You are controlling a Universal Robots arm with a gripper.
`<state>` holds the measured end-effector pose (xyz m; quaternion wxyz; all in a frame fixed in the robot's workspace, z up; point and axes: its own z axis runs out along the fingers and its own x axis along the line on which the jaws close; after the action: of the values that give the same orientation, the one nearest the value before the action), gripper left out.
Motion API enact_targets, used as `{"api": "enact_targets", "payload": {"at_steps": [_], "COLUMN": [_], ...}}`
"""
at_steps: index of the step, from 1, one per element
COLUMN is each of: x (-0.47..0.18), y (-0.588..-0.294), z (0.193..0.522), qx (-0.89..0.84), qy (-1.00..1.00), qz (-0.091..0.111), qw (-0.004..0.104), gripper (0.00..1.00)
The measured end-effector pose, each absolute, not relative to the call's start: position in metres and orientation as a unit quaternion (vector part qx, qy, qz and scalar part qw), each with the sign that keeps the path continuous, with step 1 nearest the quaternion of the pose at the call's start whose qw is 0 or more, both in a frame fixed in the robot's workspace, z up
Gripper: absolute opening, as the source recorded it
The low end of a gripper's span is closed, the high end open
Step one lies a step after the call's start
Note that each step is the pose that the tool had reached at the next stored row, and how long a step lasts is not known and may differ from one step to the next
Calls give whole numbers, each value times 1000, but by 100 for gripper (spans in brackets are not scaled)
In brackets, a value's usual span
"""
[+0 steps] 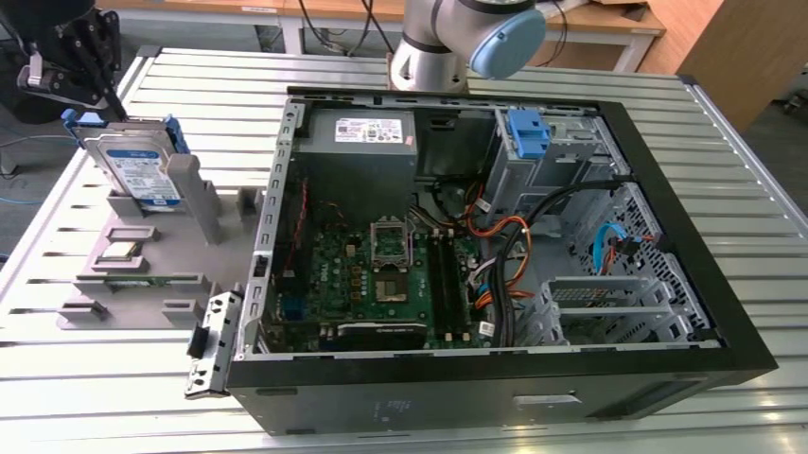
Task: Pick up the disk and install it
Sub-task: 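Pick up the disk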
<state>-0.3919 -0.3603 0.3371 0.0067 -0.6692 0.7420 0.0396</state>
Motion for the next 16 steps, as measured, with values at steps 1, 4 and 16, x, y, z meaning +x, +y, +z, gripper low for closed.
{"api": "enact_targets", "payload": {"at_steps": [1,4,16], "x": [-392,-391,-390], "y": [-360,-360,-360], "z": [337,336,336], "qx": [-669,-670,-670], "qy": [742,742,742], "qz": [40,40,40], "qw": [7,7,7], "gripper": [11,11,11]}}
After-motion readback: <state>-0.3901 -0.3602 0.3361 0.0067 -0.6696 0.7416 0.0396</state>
